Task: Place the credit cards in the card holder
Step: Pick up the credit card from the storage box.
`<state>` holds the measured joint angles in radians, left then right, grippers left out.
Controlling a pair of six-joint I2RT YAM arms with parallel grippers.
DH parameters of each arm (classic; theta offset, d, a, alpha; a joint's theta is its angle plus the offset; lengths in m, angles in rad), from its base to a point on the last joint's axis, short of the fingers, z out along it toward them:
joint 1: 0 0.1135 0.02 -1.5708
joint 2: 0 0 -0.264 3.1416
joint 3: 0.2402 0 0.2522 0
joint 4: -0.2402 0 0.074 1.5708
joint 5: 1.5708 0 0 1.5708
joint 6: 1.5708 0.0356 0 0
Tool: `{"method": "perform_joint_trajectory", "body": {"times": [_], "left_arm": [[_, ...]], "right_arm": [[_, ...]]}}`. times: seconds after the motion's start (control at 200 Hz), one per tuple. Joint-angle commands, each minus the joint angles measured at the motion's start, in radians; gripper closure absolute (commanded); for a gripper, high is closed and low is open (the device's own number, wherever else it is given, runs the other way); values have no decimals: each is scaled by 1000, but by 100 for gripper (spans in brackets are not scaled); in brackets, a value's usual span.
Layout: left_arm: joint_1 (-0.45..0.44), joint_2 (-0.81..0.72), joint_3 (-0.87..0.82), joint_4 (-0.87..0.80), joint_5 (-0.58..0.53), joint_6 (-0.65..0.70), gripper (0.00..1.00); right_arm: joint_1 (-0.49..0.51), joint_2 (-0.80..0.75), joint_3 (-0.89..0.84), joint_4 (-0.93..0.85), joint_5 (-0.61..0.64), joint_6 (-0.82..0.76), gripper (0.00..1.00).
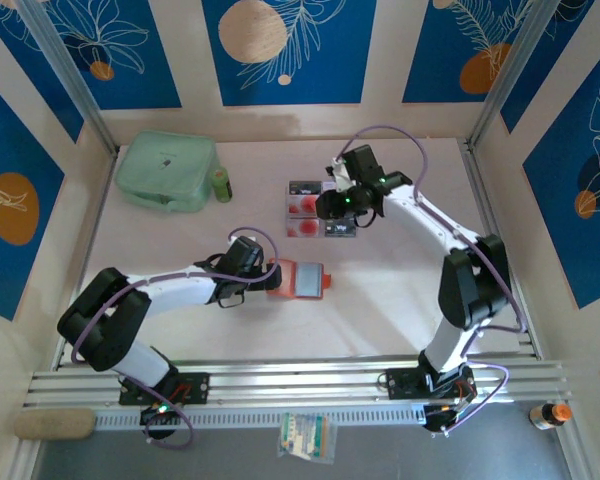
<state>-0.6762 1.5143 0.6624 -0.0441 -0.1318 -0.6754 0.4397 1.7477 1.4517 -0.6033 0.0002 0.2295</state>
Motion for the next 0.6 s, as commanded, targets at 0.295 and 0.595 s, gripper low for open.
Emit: {"method": "perform_joint_trajectory", "body": {"times": [0.295,0.595], "left_arm": [[7,21,-24,-40,-17,-32,0],[6,34,-20,-32,-9,-35,0]], "right_arm": [[106,266,301,-202,164,-333,56],[150,340,354,-203,270,-406,55]]}}
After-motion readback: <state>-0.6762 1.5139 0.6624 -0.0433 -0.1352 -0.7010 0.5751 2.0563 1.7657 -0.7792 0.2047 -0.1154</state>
